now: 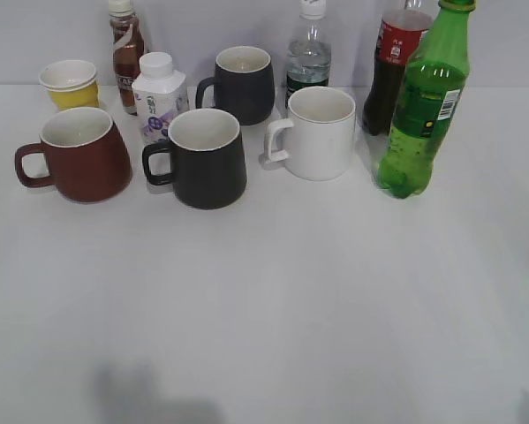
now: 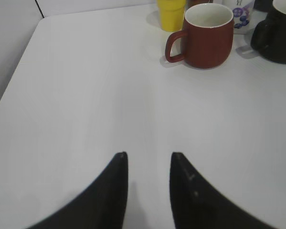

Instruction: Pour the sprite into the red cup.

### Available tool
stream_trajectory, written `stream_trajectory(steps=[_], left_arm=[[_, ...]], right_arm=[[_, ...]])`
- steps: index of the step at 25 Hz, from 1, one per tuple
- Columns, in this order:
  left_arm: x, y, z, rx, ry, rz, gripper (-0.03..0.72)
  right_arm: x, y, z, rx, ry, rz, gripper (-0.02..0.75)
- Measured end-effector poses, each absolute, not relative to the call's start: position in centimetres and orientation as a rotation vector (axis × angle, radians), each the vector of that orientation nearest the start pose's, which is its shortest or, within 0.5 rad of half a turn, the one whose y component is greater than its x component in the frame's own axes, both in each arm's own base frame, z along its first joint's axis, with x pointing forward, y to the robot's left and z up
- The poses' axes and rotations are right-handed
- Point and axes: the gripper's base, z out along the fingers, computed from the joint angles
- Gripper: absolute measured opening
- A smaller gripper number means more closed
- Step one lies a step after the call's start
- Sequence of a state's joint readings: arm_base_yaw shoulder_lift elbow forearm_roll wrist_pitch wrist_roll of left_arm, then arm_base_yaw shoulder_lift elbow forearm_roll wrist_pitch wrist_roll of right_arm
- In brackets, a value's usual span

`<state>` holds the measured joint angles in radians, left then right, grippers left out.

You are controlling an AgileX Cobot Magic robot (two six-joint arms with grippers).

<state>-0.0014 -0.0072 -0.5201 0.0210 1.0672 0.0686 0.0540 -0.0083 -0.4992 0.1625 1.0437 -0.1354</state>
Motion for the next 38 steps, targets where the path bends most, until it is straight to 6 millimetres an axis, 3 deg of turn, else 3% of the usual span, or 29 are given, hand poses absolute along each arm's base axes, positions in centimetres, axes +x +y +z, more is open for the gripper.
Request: stream_trajectory(steps=[38], left_arm=[[-0.87,0.11,28.22,0.075,2.022,0.054,0.239]], right_arm=[[-0.67,1.27,27.93,-0.197,2.002,0.147,0.501]])
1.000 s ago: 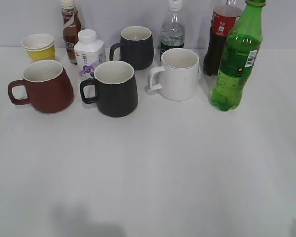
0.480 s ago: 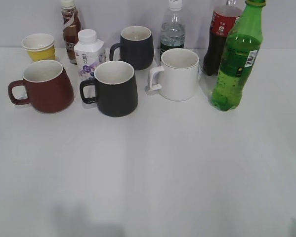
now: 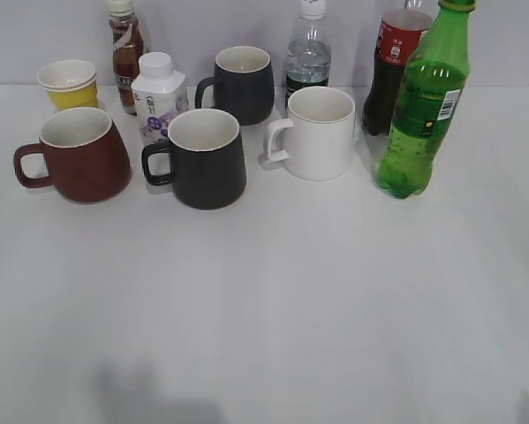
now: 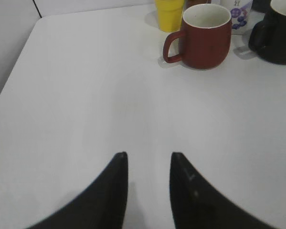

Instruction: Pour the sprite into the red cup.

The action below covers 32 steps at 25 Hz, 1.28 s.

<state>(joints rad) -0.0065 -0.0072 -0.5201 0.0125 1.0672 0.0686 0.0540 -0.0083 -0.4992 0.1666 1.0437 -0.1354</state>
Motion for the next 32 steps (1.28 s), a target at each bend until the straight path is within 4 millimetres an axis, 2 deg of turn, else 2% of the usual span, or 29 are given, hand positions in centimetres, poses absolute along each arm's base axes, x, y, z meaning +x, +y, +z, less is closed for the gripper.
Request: stream_trajectory(steps=[3,5,10,12,18,23,25,28,32], left_arm=[[-0.9,0.1,28.7,0.103,1.991,0.03,0.239],[-0.5,0.1,29.6,0.118,1.915,0.016,0.239],[2.0,-0.1,31.7,0.12,1.707,0.015,0.239],[3.6,-0.2,31.1,0.121,1.709,0.013,0.239],[8.9,-0.6,27.6,0.108,1.74,-0.014,0.239],[13.0,-0.9,26.1,0.084,1.77,-0.028,0.244],[14.6,-1.0,25.2,0.085,1.802,-0.023,0.261],[17.4,-1.1,22.7,0.082,1.91,-0.02,0.314],[19.7,-0.9,20.3,-0.007,1.966,-0.031,0.343]], right_arm=[[-0.7,1.3,28.4,-0.192,1.968,0.159,0.501],[-0.3,1.4,29.5,-0.173,1.876,0.17,0.501],[2.8,1.2,30.9,-0.121,1.765,0.149,0.501],[4.6,1.2,31.0,-0.103,1.775,0.143,0.501],[10.0,1.4,31.4,-0.11,1.757,0.115,0.501],[14.2,1.9,29.9,-0.133,1.841,0.103,0.501],[15.6,2.3,29.1,-0.153,1.879,0.104,0.501],[17.1,2.8,27.9,-0.185,1.931,0.102,0.501],[17.9,3.0,27.5,-0.189,1.924,0.094,0.501]])
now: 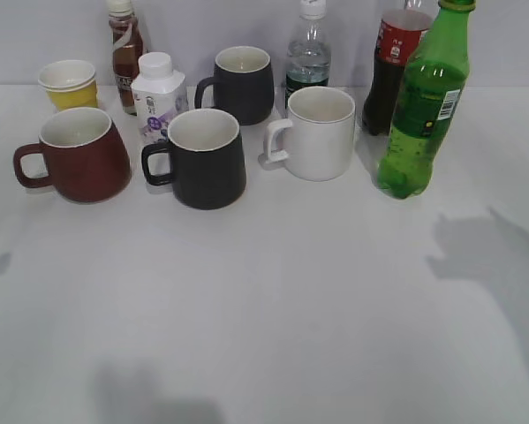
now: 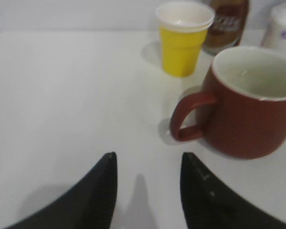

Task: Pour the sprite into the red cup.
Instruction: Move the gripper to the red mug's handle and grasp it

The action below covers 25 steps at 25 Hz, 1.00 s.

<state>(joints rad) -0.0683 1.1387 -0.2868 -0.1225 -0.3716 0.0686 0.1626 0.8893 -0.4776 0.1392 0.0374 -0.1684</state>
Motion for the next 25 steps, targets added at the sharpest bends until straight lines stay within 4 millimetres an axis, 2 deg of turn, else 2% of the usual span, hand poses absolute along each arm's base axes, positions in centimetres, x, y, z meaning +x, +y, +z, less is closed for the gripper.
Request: stream_trajectory(steps=[5,11,18,21,25], left_arm=[[21.3,-1.2,17.6,-0.036,2.017,-0.042,0.35],[22.3,-3.5,16.3,0.117,1.971,-0.107,0.351],[23.7,-3.7,14.8,0.103,1.863,-0.108,0.351],[24.0,-3.7,13.8,0.105,1.875,-0.105,0.351],[24.7,-3.8,13.6,0.097,1.839,-0.103,0.351]], right_arm=[[18.9,3.1,26.5,-0.192,1.974,0.091,0.501],[20.0,3.5,25.8,-0.188,1.967,0.092,0.501],[20.8,3.5,25.2,-0.184,1.961,0.085,0.501],[21.1,3.6,24.8,-0.184,1.975,0.083,0.501],[21.6,3.6,24.4,-0.183,1.981,0.079,0.501]])
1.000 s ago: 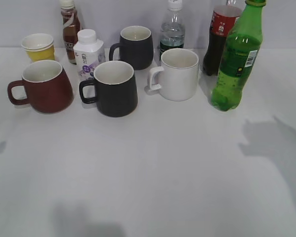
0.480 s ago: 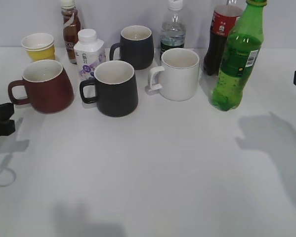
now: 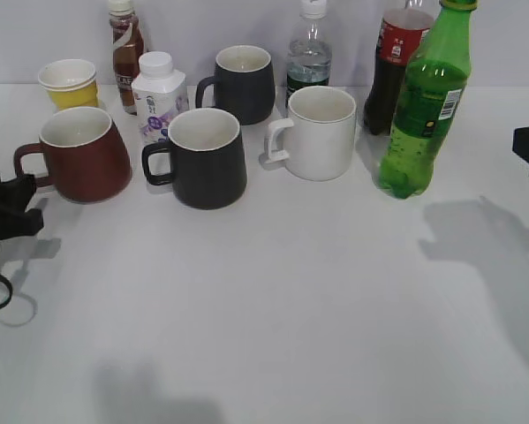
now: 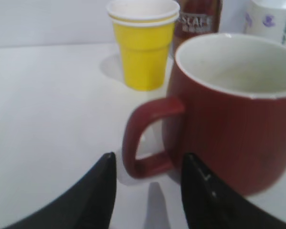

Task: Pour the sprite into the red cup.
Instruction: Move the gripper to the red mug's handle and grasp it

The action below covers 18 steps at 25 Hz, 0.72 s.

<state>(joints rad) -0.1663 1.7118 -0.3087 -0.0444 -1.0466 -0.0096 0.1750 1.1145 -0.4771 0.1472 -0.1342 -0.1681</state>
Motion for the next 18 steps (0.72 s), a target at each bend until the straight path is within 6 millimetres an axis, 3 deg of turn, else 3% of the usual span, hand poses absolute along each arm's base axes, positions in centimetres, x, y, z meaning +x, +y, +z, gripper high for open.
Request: stream_trajectory(steps=[7,18], left_arm=[[27.0,-3.8,13.2,0.056,1.821,-0.088,0.351],[29.7,-2.6,11.9,0.064,1.844,-0.066,0.351]], right_arm=[[22.1,3.7,23.4,-0.187,2.021,0.075,0.501],[22.3,3.7,23.3,-0.185,2.013,0.073,0.501]])
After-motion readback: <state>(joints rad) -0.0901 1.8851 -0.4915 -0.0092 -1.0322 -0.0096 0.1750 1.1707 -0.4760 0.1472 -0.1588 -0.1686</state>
